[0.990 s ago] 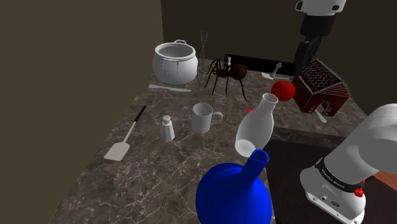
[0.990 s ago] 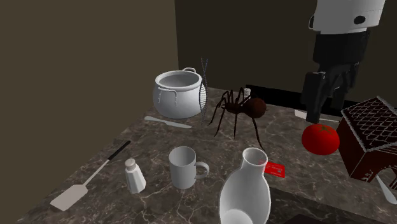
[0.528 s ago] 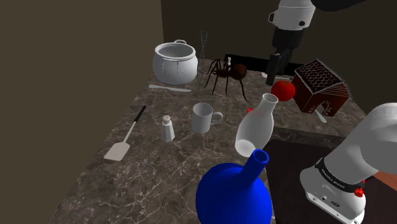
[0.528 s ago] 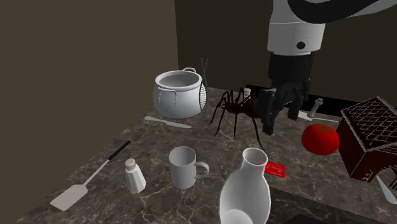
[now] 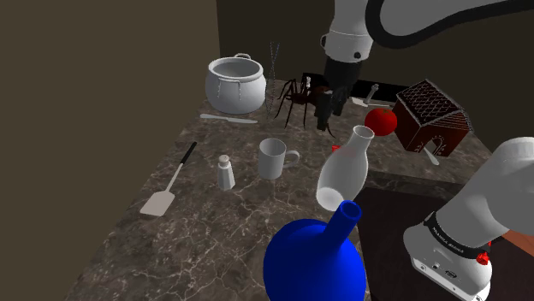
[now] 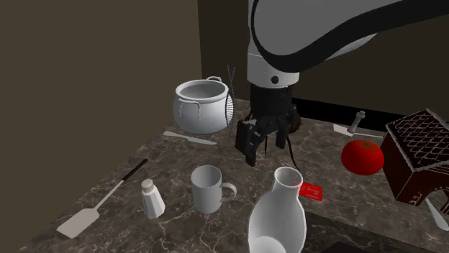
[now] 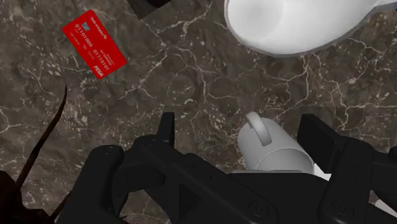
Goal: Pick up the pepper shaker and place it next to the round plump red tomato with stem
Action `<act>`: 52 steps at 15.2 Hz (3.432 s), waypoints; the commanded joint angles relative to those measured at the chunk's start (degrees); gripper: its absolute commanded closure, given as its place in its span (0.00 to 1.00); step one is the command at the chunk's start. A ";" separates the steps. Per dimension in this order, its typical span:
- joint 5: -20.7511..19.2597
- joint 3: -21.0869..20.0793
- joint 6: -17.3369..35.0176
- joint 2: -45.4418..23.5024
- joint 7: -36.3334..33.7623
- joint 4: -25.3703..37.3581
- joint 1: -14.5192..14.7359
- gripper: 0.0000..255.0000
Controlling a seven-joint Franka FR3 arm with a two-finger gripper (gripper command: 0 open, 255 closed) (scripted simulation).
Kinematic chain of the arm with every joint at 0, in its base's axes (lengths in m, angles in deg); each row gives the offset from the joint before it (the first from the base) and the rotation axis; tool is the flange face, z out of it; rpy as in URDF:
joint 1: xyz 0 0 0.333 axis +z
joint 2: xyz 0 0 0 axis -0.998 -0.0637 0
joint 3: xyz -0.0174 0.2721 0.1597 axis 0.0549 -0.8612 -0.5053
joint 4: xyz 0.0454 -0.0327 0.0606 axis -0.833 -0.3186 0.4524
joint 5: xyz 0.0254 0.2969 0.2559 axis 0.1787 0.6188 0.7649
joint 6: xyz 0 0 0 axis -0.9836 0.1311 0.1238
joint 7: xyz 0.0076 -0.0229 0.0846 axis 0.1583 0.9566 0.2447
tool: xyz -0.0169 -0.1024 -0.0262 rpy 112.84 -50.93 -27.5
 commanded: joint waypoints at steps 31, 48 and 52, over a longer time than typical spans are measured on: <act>-14.54 -10.29 23.82 -42.55 -18.83 26.16 9.86 0.00; -14.08 -10.48 22.53 -41.75 -18.54 26.71 9.71 1.00; -13.23 -10.81 19.91 -40.26 -18.01 27.97 9.46 1.00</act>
